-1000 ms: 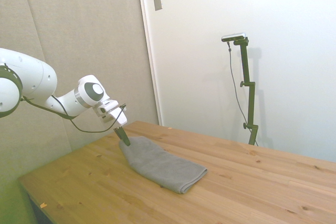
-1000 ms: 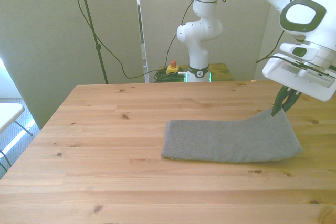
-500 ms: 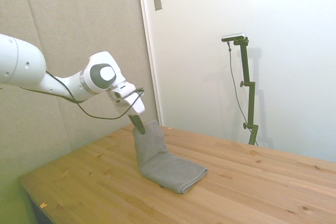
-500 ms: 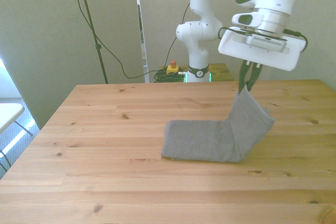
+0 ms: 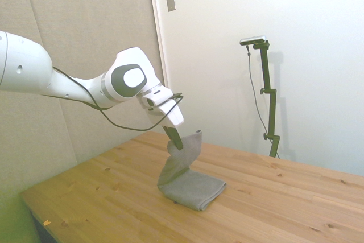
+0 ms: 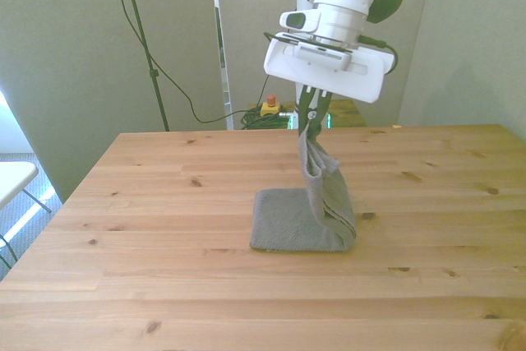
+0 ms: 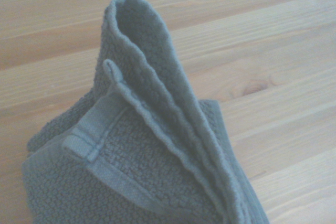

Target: Fold the towel

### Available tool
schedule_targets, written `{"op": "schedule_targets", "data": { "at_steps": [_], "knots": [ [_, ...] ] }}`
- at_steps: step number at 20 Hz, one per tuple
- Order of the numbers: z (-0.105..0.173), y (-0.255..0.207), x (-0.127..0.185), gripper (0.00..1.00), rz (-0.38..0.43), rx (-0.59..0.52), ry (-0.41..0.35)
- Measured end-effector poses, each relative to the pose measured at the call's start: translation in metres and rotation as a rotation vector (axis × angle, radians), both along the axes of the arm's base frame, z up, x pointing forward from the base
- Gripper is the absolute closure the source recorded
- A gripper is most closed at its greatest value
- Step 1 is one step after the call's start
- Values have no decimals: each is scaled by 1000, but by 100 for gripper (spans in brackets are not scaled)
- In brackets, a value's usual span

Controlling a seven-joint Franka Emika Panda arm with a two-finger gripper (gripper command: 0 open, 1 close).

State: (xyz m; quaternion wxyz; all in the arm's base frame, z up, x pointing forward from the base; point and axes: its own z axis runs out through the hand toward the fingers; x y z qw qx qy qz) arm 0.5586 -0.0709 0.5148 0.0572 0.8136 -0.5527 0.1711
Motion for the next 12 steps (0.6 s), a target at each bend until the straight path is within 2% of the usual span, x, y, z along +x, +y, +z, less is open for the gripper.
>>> {"op": "schedule_targets", "data": {
  "at_steps": [2, 3, 7, 12],
  "knots": [
    [-6, -11, -8, 100, -13, 2, 5],
    [-11, -15, -11, 0, -19, 4, 10],
    [-29, -33, -15, 0, -41, 10, 18],
    [-38, -44, -14, 0, -47, 24, 28]
  ]
}}
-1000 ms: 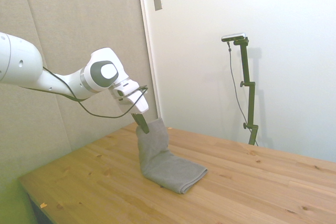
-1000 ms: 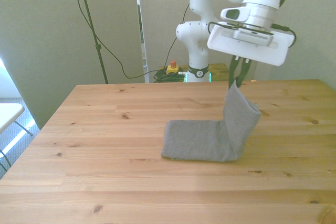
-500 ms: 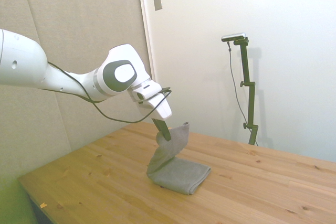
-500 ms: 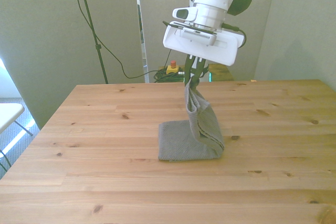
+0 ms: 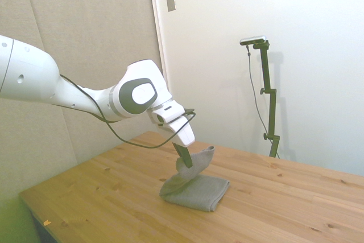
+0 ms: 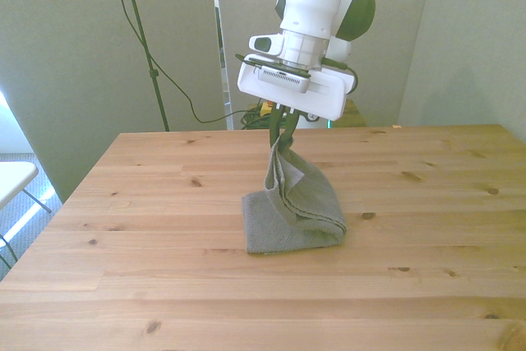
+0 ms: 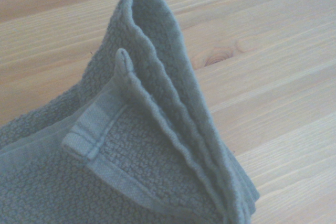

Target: Fold the towel

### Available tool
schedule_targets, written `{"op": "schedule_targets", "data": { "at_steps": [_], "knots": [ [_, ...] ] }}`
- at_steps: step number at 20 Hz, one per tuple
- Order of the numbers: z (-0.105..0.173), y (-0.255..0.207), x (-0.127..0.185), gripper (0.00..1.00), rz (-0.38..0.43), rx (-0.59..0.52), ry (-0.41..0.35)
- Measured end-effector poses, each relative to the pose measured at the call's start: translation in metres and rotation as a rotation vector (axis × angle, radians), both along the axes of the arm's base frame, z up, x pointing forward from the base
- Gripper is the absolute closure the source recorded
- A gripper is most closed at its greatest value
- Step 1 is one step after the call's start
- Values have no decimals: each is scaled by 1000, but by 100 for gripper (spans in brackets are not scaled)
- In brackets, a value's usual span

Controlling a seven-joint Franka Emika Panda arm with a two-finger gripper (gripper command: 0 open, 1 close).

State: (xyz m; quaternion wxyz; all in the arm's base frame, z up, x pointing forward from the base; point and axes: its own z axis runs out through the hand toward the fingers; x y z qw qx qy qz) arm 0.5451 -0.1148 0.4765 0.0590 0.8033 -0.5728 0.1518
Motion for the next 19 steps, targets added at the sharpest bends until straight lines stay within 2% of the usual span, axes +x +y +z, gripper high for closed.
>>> {"op": "schedule_targets", "data": {
  "at_steps": [8, 11, 15, 19],
  "knots": [
    [2, 0, -1, 0, 6, -2, -2],
    [5, 2, -7, 0, 40, 33, 3],
    [6, 13, -43, 0, 134, 118, 48],
    [2, 41, -105, 0, 215, 125, 62]
  ]
}}
